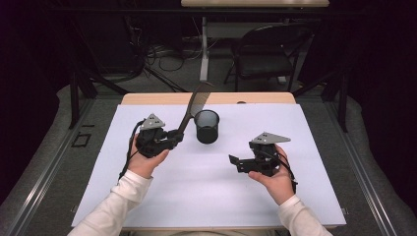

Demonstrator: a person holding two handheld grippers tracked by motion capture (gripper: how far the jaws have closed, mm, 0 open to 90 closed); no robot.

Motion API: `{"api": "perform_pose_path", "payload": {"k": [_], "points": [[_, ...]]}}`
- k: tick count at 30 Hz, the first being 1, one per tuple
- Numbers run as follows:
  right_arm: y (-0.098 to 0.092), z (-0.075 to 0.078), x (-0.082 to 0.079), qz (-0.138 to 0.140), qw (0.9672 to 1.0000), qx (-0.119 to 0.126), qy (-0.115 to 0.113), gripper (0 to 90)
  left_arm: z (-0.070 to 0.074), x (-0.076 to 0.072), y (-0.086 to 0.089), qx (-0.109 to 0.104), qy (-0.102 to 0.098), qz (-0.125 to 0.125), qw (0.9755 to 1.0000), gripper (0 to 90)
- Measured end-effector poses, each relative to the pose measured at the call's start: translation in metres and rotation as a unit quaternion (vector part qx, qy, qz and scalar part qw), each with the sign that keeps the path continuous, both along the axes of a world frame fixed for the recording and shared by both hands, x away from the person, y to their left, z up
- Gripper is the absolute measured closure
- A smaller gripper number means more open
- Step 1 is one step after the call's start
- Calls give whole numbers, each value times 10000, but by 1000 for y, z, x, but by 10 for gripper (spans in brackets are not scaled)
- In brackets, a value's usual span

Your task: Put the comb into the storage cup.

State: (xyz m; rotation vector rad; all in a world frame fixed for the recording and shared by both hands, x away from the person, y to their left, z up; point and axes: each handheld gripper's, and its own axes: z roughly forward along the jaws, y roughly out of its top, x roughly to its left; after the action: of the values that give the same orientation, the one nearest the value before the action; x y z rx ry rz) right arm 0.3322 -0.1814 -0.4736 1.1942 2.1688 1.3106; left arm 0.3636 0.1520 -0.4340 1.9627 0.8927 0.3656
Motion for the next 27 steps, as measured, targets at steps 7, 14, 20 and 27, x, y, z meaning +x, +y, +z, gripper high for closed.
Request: {"api": "perform_pose_path", "payload": {"k": [7, 14, 20, 27], "points": [[3, 6, 4, 71, 10000, -30, 1, 142, 0, 0, 0, -23, -20, -6, 10000, 727], [5, 13, 9, 118, 9999, -28, -20, 145, 1, 1, -2, -55, -39, -3, 10000, 727], [6, 21, 14, 135, 9999, 57, -69, 169, 0, 1, -4, -36, -94, 9, 9999, 727], [9, 26, 20, 201, 9995, 253, -22, 208, -2, 2, -8, -37, -126, -3, 9999, 727]]}}
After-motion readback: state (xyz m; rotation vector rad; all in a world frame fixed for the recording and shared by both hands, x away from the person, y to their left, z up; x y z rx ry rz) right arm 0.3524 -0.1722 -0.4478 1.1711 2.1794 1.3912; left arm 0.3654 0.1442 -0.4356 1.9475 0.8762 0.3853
